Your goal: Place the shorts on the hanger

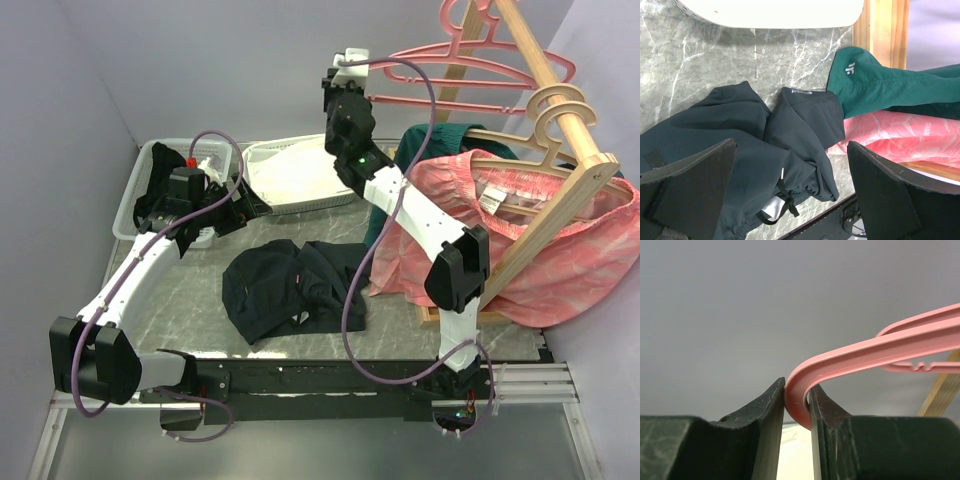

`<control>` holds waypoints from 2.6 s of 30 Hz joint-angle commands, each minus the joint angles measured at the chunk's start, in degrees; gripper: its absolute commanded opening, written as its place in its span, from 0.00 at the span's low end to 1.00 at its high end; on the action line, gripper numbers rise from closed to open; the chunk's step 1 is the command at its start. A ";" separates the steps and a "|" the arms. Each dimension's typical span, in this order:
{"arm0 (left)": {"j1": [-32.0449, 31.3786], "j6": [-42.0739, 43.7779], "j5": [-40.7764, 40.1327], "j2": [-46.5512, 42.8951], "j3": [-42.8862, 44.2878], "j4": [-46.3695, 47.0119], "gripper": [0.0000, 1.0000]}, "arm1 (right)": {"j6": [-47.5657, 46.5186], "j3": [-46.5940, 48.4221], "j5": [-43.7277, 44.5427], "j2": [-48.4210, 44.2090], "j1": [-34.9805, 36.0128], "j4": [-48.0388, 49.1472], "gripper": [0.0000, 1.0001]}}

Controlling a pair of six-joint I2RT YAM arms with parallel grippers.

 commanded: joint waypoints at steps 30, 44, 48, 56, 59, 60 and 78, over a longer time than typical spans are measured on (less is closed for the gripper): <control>6.27 -0.38 -4.05 -9.18 4.61 -3.90 0.97 | 18.84 -22.27 -17.74 -26.37 14.19 -13.66 0.00; 8.21 -1.43 -1.77 -14.89 14.02 -12.51 0.94 | 21.14 -42.83 -60.98 -37.53 20.87 -10.24 0.00; 8.03 -3.01 4.63 -17.27 12.88 -13.39 0.88 | 17.62 -48.47 -61.36 -40.35 25.52 -8.39 0.00; -4.61 -3.36 -9.23 -19.20 13.15 -18.67 0.87 | 13.22 -48.22 -47.74 -37.11 33.17 -9.44 0.00; -6.47 -4.42 -11.43 -19.90 10.95 -17.62 0.87 | 11.99 -45.68 -44.75 -34.73 35.55 -10.93 0.00; -6.73 -4.51 -11.78 -19.99 10.60 -17.44 0.86 | 11.99 -44.97 -44.04 -34.03 36.51 -11.98 0.00; -16.13 -4.51 -25.31 -20.34 6.55 -16.30 0.64 | 11.38 -40.30 -37.70 -29.19 38.89 -13.75 0.00</control>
